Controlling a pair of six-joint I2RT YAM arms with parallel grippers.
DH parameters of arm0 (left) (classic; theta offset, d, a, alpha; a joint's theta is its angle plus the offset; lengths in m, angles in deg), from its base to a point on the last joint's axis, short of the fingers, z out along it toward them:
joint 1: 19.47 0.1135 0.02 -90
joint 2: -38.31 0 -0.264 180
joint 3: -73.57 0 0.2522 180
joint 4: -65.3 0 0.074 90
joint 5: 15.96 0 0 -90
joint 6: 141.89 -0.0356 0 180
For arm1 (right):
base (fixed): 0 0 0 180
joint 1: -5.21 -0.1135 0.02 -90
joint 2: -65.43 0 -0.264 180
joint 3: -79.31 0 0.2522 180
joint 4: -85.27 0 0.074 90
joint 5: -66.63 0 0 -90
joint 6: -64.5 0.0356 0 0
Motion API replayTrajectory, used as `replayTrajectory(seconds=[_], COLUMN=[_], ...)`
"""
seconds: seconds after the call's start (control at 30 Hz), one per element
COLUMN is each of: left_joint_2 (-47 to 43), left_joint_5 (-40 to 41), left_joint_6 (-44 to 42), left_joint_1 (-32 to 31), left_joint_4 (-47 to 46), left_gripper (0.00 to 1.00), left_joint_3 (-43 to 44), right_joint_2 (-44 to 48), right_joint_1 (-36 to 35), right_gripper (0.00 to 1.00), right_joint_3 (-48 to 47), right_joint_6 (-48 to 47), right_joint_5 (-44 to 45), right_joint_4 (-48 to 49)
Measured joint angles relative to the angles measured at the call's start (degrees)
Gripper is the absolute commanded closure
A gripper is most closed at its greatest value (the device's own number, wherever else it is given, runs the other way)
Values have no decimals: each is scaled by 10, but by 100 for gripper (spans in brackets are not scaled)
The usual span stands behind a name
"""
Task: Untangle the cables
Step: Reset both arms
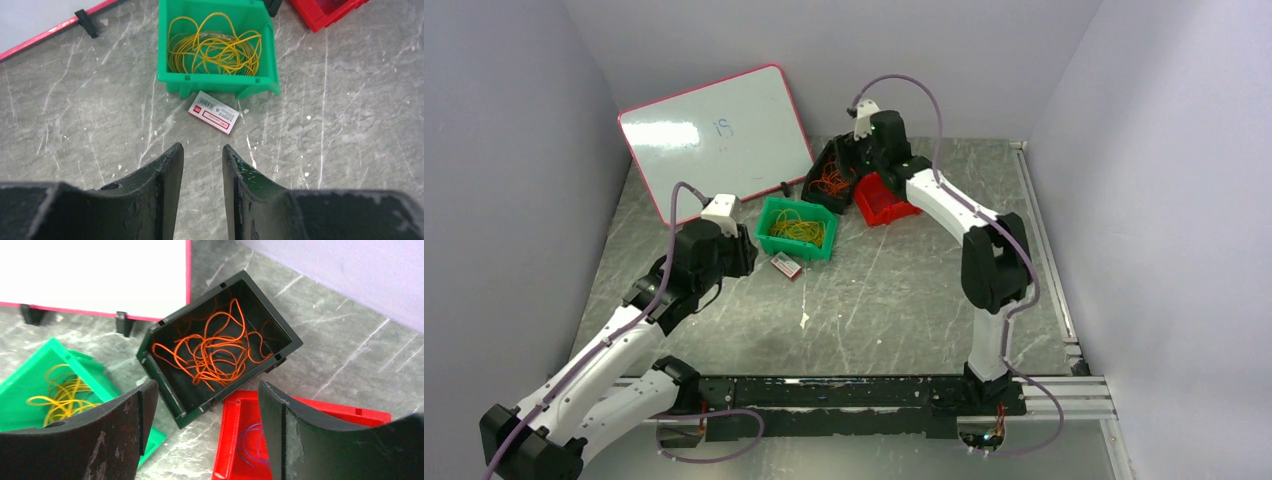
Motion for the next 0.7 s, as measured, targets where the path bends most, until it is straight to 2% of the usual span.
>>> replayTrajectory(seconds=[0.07,0.33,0.53,0.7], left_joint_2=[-6,-24,-58,-83], left_joint_5=[0,-4,-3,8], left_joint_6=[0,-4,-8,-5], left_joint_1=[0,0,0,0], left_joint_4=[-5,-15,-20,-22], left_gripper=[59,53,46,23], left_joint_3=[0,0,0,3], right_joint_2=[31,145,264,367], right_joint_1=[0,0,0,1], right_gripper=[1,0,0,0], right_joint_3=[31,133,266,357], right_joint_6=[21,88,113,136], right_joint_5=[-7,-26,-17,16], right_joint_4=[24,111,141,139])
